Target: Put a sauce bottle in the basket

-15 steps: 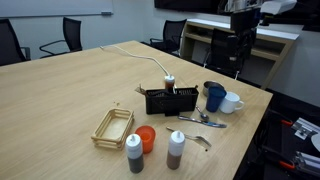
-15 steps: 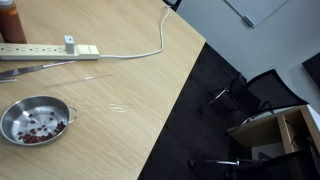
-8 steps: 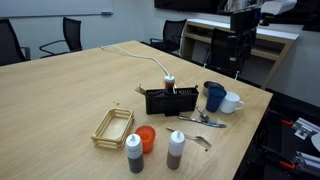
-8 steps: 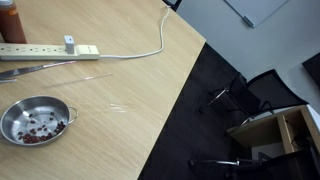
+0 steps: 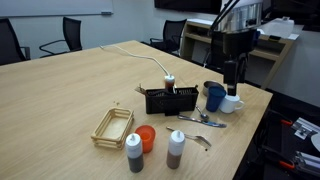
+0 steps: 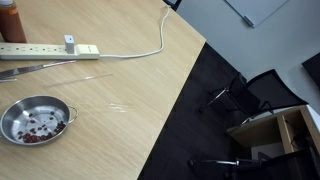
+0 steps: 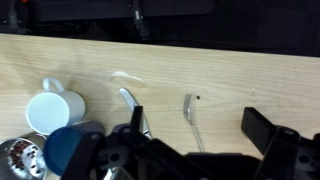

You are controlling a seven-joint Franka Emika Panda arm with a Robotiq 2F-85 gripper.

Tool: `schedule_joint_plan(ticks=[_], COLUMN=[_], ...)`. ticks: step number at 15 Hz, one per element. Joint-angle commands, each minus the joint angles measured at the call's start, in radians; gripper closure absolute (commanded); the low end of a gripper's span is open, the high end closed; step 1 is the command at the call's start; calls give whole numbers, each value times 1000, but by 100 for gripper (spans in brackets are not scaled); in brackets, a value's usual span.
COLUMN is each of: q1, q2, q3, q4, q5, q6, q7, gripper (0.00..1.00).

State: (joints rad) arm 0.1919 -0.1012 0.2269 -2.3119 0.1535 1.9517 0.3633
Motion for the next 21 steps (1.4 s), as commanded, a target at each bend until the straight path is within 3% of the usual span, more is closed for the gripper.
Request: schedule_joint_plan(ticks=[1, 9, 10, 21], q1=[44, 139, 138, 149], q2=[83, 234, 217, 235], q3=[31, 100, 89, 98], q4=[24, 53, 42, 48], q5=[50, 77, 53, 50], q6=[82, 268, 238, 267], q7=[-46, -134, -91, -118], gripper=[0, 0, 0, 0])
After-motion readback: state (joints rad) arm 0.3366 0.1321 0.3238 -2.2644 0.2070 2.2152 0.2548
